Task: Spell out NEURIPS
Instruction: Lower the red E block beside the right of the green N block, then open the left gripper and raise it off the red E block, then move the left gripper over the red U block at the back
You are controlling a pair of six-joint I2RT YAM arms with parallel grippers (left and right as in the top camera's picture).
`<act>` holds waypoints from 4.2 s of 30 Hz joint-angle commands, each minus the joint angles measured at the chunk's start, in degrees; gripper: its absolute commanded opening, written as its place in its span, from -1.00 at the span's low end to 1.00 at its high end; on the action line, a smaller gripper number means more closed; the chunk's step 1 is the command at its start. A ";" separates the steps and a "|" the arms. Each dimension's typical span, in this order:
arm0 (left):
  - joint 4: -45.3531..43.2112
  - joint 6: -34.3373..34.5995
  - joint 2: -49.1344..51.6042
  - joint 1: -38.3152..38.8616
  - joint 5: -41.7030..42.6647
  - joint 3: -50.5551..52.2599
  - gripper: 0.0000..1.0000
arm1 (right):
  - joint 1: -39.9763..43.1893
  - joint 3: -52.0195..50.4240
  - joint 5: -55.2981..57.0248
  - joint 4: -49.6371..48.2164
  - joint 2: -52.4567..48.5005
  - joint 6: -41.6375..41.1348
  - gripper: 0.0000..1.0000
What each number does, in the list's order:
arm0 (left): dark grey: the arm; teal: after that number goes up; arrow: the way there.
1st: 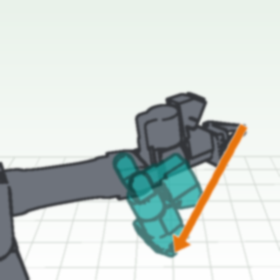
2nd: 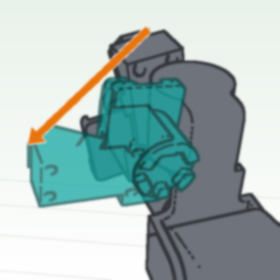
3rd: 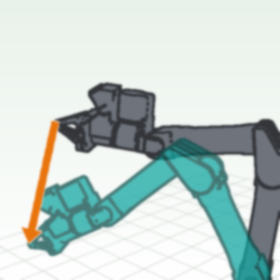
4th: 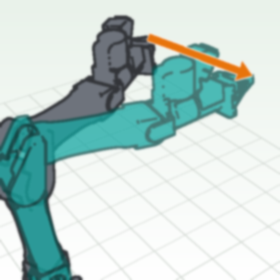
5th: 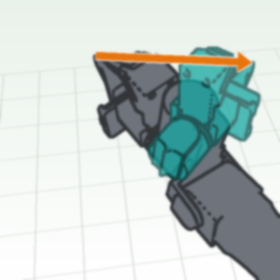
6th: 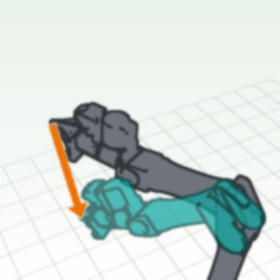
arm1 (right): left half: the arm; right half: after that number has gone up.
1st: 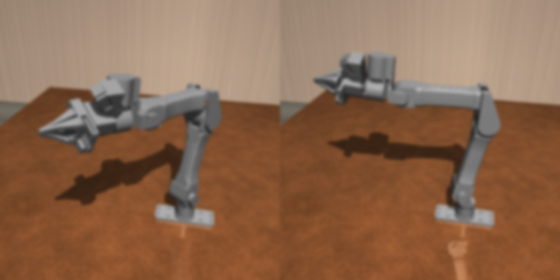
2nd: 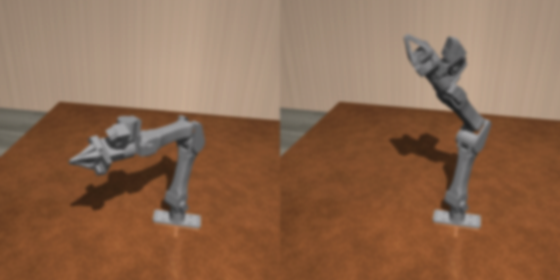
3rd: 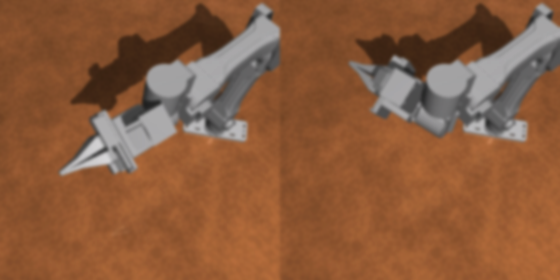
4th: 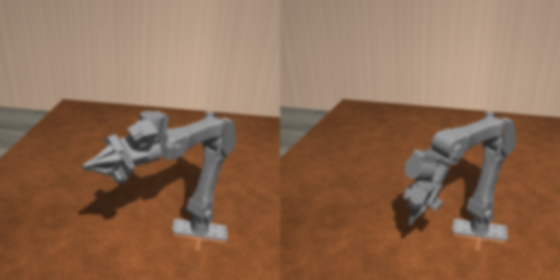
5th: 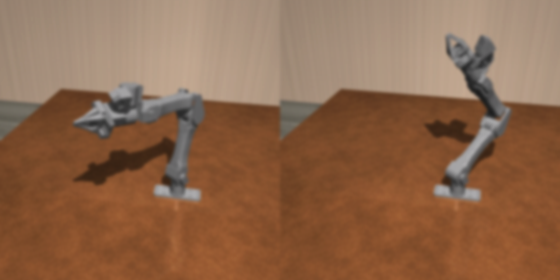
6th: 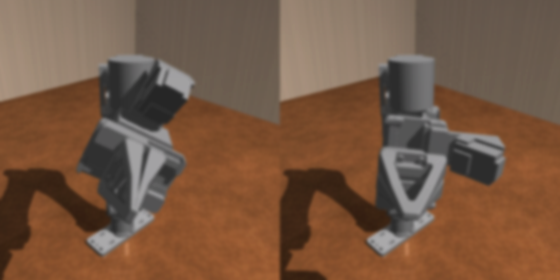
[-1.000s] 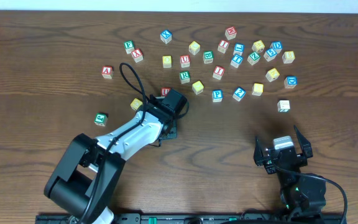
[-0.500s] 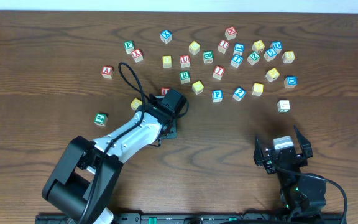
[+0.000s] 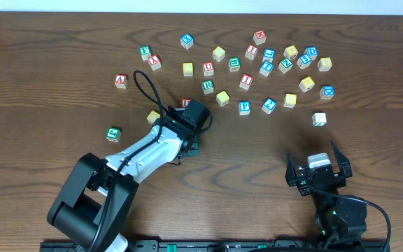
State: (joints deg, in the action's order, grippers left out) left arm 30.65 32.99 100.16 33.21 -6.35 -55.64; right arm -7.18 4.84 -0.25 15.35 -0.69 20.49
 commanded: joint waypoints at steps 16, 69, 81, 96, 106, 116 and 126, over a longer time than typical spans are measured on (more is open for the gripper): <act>0.33 -0.37 -1.05 -0.20 -0.52 0.55 -0.18 | 0.76 -0.11 -0.11 0.15 0.37 -0.74 0.99; 5.95 -7.21 -20.83 -0.79 -8.50 -0.52 0.11 | 0.76 -0.11 -0.11 0.15 0.37 -0.72 0.99; 7.67 -8.15 -20.81 -0.79 -7.61 -3.30 0.18 | 0.76 -0.11 -0.11 0.15 0.37 -0.72 0.98; 7.87 -8.13 -20.83 -0.81 -5.66 -3.37 0.19 | 0.76 -0.11 -0.11 0.15 0.37 -0.72 0.99; 8.70 -9.44 -20.81 -0.79 -5.66 -6.16 0.20 | 0.76 -0.11 -0.11 0.15 0.37 -0.72 0.99; 10.75 -11.02 -20.70 -0.81 -5.64 -9.86 0.21 | 0.76 -0.11 -0.11 0.15 0.37 -0.72 0.99; 16.09 -15.74 -14.10 -3.61 -4.83 -20.98 0.22 | 0.76 -0.11 -0.11 0.15 0.37 -0.72 0.99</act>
State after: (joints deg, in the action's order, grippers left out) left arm 45.82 19.92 83.50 31.11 -11.90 -72.95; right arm -7.20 4.84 -0.25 15.38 -0.69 20.49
